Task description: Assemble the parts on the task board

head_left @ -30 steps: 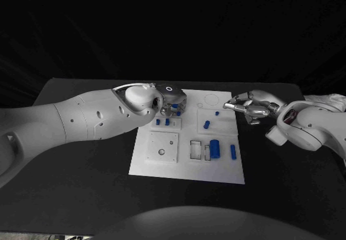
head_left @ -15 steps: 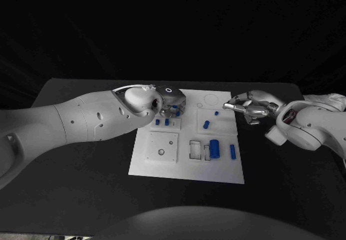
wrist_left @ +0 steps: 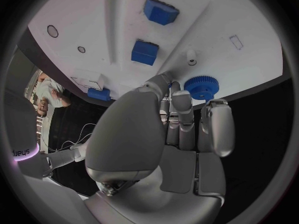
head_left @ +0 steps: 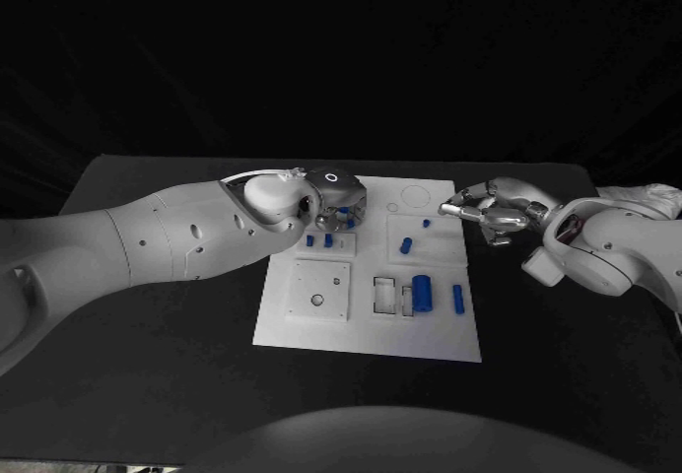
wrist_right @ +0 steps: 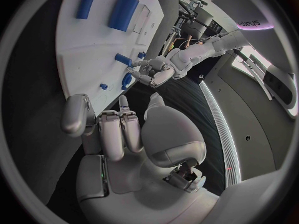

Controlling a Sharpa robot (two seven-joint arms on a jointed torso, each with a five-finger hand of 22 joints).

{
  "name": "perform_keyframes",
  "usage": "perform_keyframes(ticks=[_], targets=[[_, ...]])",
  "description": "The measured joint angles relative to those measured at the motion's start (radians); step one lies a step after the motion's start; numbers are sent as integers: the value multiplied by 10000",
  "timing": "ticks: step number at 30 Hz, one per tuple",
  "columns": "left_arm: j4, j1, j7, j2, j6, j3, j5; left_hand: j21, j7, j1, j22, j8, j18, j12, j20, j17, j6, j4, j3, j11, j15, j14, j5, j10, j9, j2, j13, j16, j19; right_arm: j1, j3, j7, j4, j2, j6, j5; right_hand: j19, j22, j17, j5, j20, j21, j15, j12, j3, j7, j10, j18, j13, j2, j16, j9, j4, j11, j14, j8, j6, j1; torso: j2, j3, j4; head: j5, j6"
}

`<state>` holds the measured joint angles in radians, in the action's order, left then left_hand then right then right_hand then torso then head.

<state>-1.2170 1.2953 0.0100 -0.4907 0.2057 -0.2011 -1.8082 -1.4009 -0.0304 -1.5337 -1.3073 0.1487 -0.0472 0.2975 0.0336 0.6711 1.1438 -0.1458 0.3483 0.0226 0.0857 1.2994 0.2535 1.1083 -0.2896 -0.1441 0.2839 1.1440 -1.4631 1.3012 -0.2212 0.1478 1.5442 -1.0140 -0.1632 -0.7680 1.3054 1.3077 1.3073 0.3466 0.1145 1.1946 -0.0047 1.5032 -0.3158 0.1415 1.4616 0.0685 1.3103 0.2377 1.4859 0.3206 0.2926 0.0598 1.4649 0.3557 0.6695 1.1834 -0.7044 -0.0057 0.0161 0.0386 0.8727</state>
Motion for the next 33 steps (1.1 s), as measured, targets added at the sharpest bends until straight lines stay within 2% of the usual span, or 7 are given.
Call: perform_keyframes(ticks=[6, 10, 11, 13, 22, 27, 33], targets=[[-37, -5, -29, -57, 381, 0, -10, -86, -34, -2, 0, 5, 0, 45, -38, -75, 35, 68, 6, -11, -12, 97, 109, 125, -13, -3, 15, -36, -36, 0, 0, -4, -10, 8, 0, 0, 0, -1, 0, 0, 0, 0, 0, 1, 0, 0, 0, 0, 6, 0, 0, 0, 0, 1, 0, 0, 0, 0, 5, 4, -9, 0, 0], [-182, 0, -34, -222, 585, 55, -12, -86, -72, -2, 0, 5, -1, 45, -38, -166, 72, 95, -21, -22, -13, 96, 108, 144, -12, -4, 15, -99, -36, 0, 0, -7, -16, 14, 0, 0, 0, -1, 8, 0, 0, 0, 0, 2, 0, 0, 1, 0, 6, -1, 0, 0, 0, 2, 0, 0, 0, -1, 9, 5, -14, 13, 0], [-265, 20, -34, -311, 620, 62, -12, -86, -72, -2, 0, 5, 0, 45, -38, -196, 72, 95, -21, -22, -13, 96, 108, 144, -12, -4, 15, -117, -36, 0, 0, -8, -16, 14, 0, 0, 0, -1, 8, 0, 0, 0, 0, 3, 0, 0, 1, 0, 6, -1, 0, 0, 0, 2, 0, 0, 0, -1, 12, 5, -14, 17, 0], [-447, 81, -34, -500, 635, 74, -10, -64, -73, -2, 0, 5, -1, 39, -38, -325, 73, 95, -21, -22, -13, 95, 108, 144, -11, -4, 2, -222, -36, 0, 0, -12, -16, 12, 0, 0, -22, -2, 8, 0, 22, -49, 0, 13, 0, 0, 1, 154, 6, -1, -58, 0, 0, 3, 0, 0, 0, -1, 13, 11, -14, 21, 0], [-1372, 568, -34, -1659, 406, 108, 52, 44, -45, 148, 0, -64, 0, -285, -38, -438, 45, 97, -19, 8, -14, 95, -156, 175, 54, -18, -189, -349, -36, 0, -2, -41, 11, -62, 11, 0, -36, -2, 7, 0, 36, -49, 0, -29, 1, 0, -2, 159, 6, -1, -59, 0, -1, 6, 0, 0, 0, -1, 49, 47, -55, -46, 0], [-1503, 626, -65, -1973, 169, 22, 255, 44, -27, 148, 0, -176, 0, -457, -38, -320, -49, 66, 12, 12, -14, 95, -342, 179, 110, -18, -261, -349, -36, 0, -2, -47, 24, -83, 20, 1, -50, -3, 7, 0, 22, -79, 1, -30, -1, 0, -15, 159, 5, -1, -59, 0, -2, 20, 0, 0, 0, -2, 88, 85, -108, -49, 0], [-1463, 631, -74, -2075, -89, -32, 586, 44, -16, 202, -5, -254, -1, -540, -38, -320, -130, 66, 13, -10, -14, 94, -446, 157, 146, -70, -319, -349, -35, -5, -2, -52, 11, -68, 46, 1, -72, -3, 6, 0, -1, -97, 1, -29, -26, 0, -15, 158, 3, -2, -59, 0, -28, 20, 0, 0, 0, -2, 119, 98, -148, -73, 0]])
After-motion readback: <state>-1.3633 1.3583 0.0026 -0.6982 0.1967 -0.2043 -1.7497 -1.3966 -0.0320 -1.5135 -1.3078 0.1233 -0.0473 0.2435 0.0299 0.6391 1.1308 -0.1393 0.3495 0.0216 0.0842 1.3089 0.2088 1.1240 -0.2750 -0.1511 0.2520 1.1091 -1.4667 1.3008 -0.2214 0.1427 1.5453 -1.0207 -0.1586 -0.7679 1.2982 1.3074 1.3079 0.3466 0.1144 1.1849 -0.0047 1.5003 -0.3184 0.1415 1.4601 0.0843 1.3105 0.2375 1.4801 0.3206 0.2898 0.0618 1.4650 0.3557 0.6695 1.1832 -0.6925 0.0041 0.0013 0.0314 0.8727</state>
